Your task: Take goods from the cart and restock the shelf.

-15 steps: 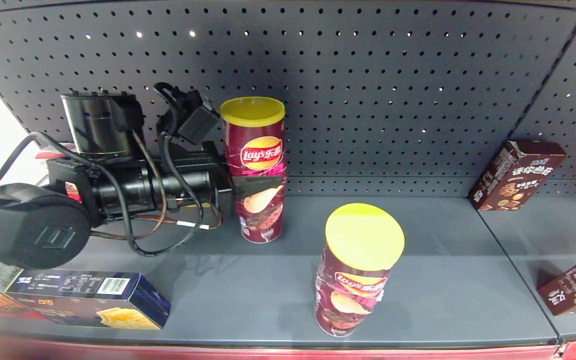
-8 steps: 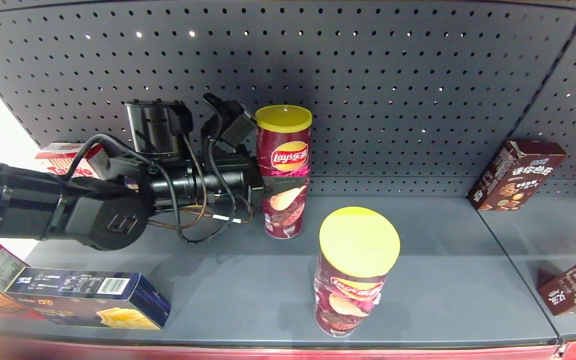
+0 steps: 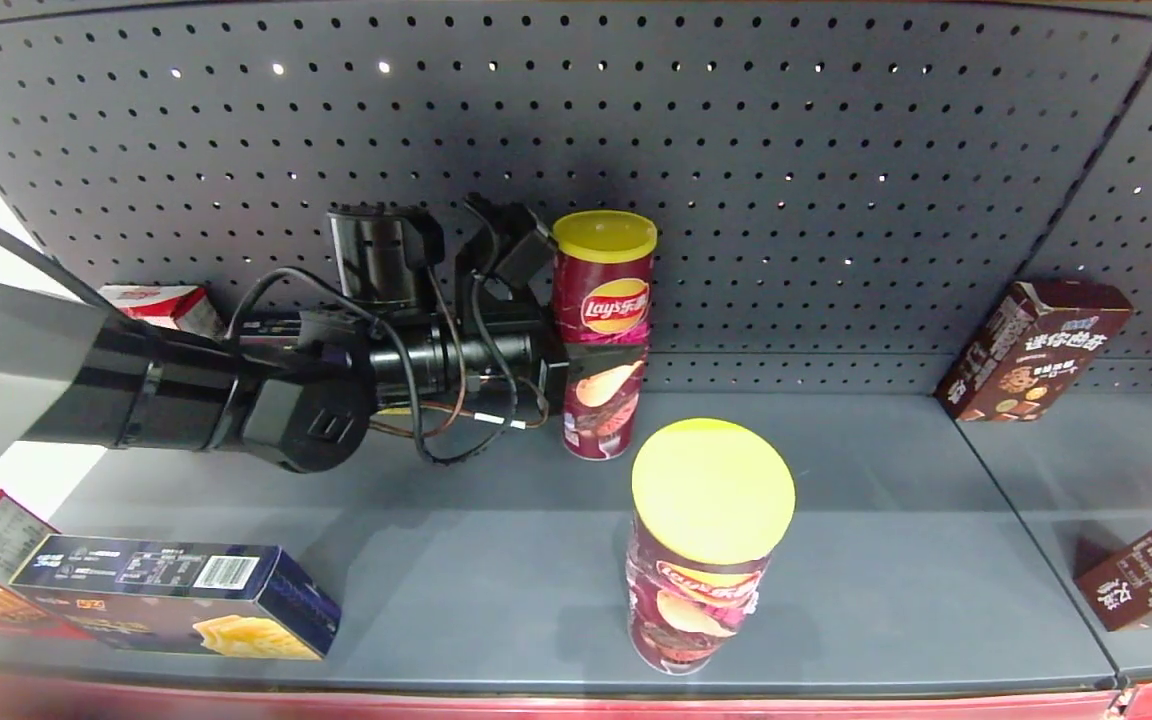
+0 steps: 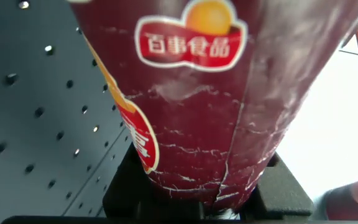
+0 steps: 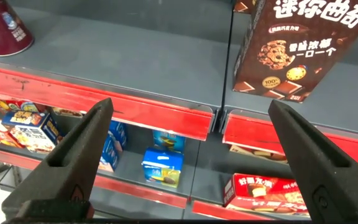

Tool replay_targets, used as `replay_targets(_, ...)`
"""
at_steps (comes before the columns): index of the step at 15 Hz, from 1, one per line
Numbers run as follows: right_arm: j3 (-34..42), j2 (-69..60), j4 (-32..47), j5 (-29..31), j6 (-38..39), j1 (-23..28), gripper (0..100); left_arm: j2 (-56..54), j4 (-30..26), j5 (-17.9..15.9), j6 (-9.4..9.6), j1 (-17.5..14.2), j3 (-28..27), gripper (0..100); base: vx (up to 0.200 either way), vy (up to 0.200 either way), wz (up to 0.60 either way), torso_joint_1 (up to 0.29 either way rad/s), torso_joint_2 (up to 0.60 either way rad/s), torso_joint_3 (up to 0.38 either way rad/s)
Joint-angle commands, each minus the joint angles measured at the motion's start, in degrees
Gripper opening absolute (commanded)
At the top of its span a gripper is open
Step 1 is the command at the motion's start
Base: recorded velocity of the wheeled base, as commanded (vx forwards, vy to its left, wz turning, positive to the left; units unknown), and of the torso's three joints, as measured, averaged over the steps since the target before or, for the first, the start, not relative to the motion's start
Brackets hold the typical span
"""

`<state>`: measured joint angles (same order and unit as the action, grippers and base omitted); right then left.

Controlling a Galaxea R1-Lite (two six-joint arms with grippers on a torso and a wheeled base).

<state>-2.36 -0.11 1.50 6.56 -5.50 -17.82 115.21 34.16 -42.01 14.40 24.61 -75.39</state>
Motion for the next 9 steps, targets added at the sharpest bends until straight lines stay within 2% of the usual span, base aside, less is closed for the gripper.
replay_targets(1, -0.01, 0.11, -0.01, 0.03, -0.04, -0.02, 100, 2.56, 0.03, 0.00, -0.60, 1.05, -2.13, 0, 0.000, 0.000, 0.00, 0.000, 0.00, 0.000)
replay_targets(3, -0.01, 0.11, -0.01, -0.05, 0.05, -0.02, 100, 4.05, 1.00, 0.00, -0.69, 1.58, -3.45, 0, 0.000, 0.000, 0.00, 0.000, 0.00, 0.000)
replay_targets(6, -0.01, 0.11, -0.01, 0.03, 0.05, -0.02, 100, 5.11, 3.72, 0.17, -2.80, 2.19, -3.45, 0, 0.000, 0.000, 0.00, 0.000, 0.00, 0.000)
replay_targets(9, -0.01, 0.11, -0.01, -0.05, -0.04, -0.02, 100, 5.90, 4.07, 0.17, -2.97, 2.28, -3.45, 0, 0.000, 0.000, 0.00, 0.000, 0.00, 0.000)
